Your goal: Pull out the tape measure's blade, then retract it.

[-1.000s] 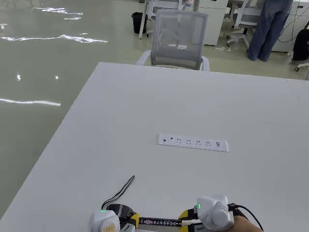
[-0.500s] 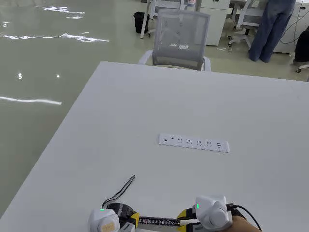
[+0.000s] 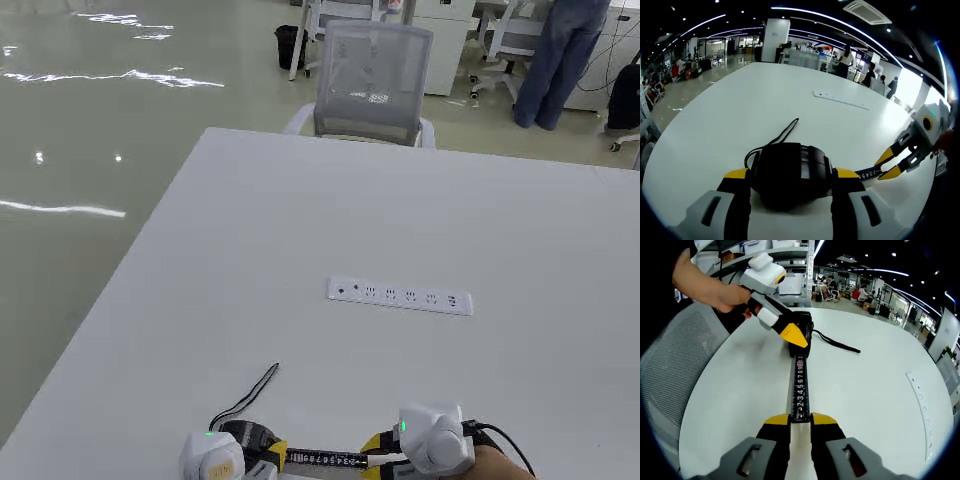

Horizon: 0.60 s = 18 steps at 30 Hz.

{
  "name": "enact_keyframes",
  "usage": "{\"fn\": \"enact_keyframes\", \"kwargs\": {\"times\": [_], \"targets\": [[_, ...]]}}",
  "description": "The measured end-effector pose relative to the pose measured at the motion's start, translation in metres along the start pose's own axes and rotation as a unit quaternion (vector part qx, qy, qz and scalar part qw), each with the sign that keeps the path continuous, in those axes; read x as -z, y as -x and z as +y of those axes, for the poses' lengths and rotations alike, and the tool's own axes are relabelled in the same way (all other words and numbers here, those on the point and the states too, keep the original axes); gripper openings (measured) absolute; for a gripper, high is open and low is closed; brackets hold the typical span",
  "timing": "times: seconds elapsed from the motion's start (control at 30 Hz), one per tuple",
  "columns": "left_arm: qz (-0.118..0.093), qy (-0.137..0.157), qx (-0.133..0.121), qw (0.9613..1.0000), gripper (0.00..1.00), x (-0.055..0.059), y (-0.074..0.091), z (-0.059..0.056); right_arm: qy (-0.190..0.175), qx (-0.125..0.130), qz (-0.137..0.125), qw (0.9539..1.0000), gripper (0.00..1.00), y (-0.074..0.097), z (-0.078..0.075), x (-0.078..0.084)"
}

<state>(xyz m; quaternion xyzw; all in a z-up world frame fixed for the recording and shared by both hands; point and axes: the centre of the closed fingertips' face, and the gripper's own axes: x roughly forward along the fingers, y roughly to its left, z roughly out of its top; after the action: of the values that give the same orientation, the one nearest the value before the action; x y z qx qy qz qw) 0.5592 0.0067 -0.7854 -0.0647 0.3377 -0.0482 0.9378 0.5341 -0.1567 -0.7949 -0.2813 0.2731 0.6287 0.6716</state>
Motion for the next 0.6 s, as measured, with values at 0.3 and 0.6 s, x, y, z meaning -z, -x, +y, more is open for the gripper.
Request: {"fn": "enact_keyframes", "kwargs": {"times": [0.3, 0.6], "targets": [[0.001, 0.0, 0.002, 1.0, 0.62, 0.0002, 0.0002, 0.0001, -0.002, -0.002, 0.0, 1.0, 0.13, -0.0011, 0.0011, -0.0024], [0.002, -0.001, 0.004, 1.0, 0.62, -0.0003, 0.0, 0.0003, -0.003, -0.003, 0.0, 1.0, 0.13, -0.0044, 0.0015, -0.005]]}}
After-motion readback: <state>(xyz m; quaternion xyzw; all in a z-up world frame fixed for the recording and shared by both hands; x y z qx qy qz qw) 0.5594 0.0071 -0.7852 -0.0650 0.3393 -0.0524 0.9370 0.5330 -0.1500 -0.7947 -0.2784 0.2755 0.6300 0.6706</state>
